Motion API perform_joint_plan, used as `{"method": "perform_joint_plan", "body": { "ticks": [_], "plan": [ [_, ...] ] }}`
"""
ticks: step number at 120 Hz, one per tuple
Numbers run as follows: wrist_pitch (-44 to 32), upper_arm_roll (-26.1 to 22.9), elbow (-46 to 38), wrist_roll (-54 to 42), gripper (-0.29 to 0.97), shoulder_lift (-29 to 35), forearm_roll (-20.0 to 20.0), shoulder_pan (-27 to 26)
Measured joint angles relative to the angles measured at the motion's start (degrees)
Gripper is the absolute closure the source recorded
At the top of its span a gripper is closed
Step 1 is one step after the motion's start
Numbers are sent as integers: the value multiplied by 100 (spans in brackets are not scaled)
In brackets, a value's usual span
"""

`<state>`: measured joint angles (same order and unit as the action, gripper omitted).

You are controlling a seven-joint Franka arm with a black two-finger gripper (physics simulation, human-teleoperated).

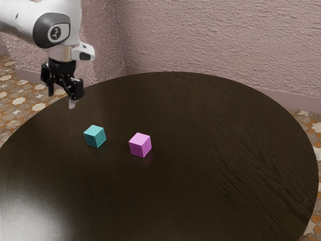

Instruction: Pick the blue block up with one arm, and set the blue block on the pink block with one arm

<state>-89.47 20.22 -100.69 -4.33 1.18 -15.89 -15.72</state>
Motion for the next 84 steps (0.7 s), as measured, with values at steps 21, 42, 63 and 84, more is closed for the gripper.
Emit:
{"method": "perform_joint_plan", "body": {
  "ticks": [21,42,63,84],
  "plan": [
    [-568,569,-395,-264,0,-19,-5,123],
    [-1259,707,-400,-606,0,-441,68,936],
    [-1655,649,-137,-864,0,-910,253,780],
    [-2042,651,-72,-1067,0,-1391,513,953]
  ]
}}
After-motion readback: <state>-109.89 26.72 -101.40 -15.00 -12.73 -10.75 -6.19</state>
